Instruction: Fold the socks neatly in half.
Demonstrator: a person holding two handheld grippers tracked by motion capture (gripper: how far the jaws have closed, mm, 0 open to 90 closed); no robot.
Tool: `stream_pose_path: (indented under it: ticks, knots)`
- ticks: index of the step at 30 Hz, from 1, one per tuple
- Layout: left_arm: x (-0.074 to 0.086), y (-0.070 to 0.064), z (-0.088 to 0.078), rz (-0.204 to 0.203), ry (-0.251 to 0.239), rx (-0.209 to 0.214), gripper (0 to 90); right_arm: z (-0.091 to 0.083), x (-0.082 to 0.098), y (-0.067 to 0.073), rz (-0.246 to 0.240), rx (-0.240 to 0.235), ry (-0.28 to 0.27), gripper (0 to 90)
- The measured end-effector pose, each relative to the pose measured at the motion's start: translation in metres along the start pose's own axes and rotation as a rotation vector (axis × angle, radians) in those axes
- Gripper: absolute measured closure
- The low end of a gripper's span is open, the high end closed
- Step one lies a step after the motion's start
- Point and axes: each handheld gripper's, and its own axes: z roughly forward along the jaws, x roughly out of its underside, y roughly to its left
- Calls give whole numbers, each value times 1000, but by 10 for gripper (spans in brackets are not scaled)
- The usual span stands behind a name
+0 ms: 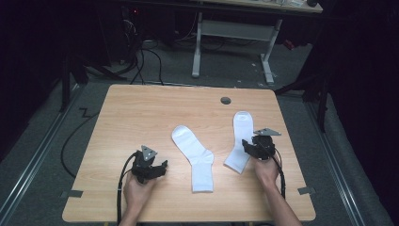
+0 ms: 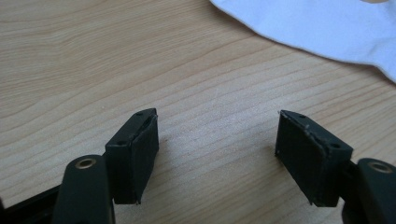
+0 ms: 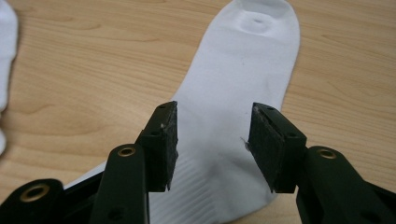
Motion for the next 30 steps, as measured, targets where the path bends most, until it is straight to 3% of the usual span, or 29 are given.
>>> stream_pose_path:
  ticks: [11, 14, 16, 22, 25, 27, 30]
  knots:
    - [0, 0, 0, 5, 1, 4, 298, 26, -3, -10, 82, 30, 63, 526]
    - [0, 0, 0, 6, 1, 4, 298, 35, -1, -8, 67, 33, 104, 544]
    - [0, 0, 0, 6, 1, 4, 298, 35, 0, -7, 51, 30, 91, 555]
    - [0, 0, 0, 6, 1, 5, 297, 20, 11, 7, -26, -36, 108, 565]
    - [-1, 0, 1, 8, 1, 7, 298, 16, 11, 12, -65, -33, 114, 529]
    - [-1, 0, 1, 7, 1, 8, 297, 16, 9, 13, -60, -29, 95, 512]
    - [-1, 0, 1, 8, 1, 9, 297, 25, 3, 12, -58, -15, 117, 496]
